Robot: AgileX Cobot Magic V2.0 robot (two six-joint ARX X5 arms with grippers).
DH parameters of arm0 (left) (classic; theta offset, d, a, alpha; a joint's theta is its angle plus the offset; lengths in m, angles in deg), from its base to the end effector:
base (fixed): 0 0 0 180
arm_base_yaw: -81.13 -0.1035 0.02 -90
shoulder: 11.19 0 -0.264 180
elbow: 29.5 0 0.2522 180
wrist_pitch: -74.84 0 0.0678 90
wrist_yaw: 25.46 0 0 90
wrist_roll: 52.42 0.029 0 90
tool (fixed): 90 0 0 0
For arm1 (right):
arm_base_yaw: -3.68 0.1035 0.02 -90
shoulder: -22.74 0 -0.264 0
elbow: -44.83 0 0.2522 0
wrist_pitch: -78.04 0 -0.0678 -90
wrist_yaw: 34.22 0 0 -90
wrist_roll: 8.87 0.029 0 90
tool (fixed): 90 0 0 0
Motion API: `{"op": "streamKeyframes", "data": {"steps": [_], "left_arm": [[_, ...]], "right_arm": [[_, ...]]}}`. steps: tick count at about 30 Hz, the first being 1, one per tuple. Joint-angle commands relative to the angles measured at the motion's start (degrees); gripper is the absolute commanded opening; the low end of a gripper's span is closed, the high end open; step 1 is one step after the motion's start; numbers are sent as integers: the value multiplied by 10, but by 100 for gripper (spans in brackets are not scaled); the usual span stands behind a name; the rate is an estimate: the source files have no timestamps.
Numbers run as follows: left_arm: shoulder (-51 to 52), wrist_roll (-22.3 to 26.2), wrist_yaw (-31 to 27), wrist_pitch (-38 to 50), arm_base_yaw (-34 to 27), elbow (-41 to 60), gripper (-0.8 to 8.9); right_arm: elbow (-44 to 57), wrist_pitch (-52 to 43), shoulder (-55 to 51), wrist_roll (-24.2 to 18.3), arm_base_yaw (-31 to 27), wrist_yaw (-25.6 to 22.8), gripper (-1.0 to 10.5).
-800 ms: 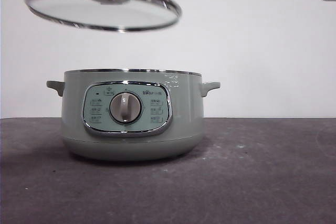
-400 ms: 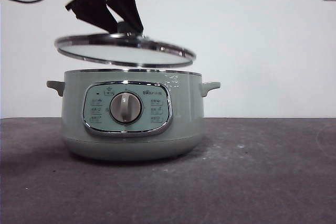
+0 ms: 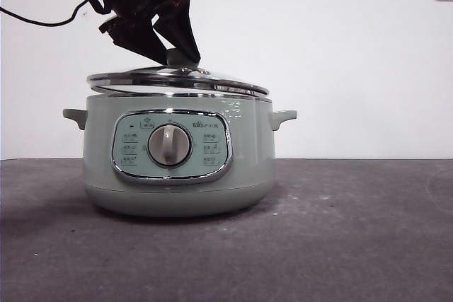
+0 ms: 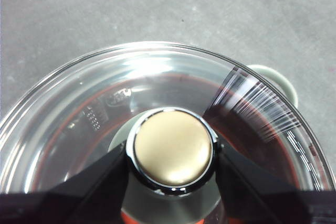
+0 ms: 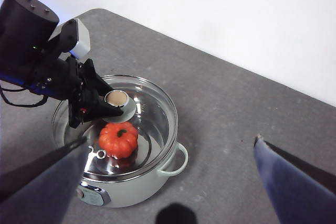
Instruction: Pick up the pumpkin,open the lid,put the pumpkin in the pot,close the lid
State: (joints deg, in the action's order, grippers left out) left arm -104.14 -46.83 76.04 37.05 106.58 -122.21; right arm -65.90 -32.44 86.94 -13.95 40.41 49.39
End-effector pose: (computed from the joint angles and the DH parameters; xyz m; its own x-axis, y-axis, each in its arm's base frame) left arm 0.3240 -0.1606 0.3068 0.6113 -0.5117 -0.6037 0.6144 0.7877 -0.0455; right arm 0.1362 0.0976 0.4865 0.7998 0.4579 -0.3881 -0.5379 0.8337 -0.1248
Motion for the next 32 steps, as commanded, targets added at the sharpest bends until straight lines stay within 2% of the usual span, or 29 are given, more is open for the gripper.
{"op": "streamKeyframes", "data": {"steps": [1, 22, 25, 30, 32], "left_arm": [[1, 7, 6, 21, 2, -3, -9], [-13, 6, 5, -15, 12, -1, -8], [-26, 6, 5, -27, 12, -2, 16], [-37, 5, 5, -39, 12, -2, 385], [-37, 5, 6, -41, 12, -2, 435]], "right_arm": [[2, -2, -1, 7, 1, 1, 627], [2, -1, -1, 7, 1, 4, 626], [2, 4, -1, 8, 1, 4, 626], [2, 15, -1, 8, 1, 5, 626], [2, 22, -1, 8, 1, 5, 626]]}}
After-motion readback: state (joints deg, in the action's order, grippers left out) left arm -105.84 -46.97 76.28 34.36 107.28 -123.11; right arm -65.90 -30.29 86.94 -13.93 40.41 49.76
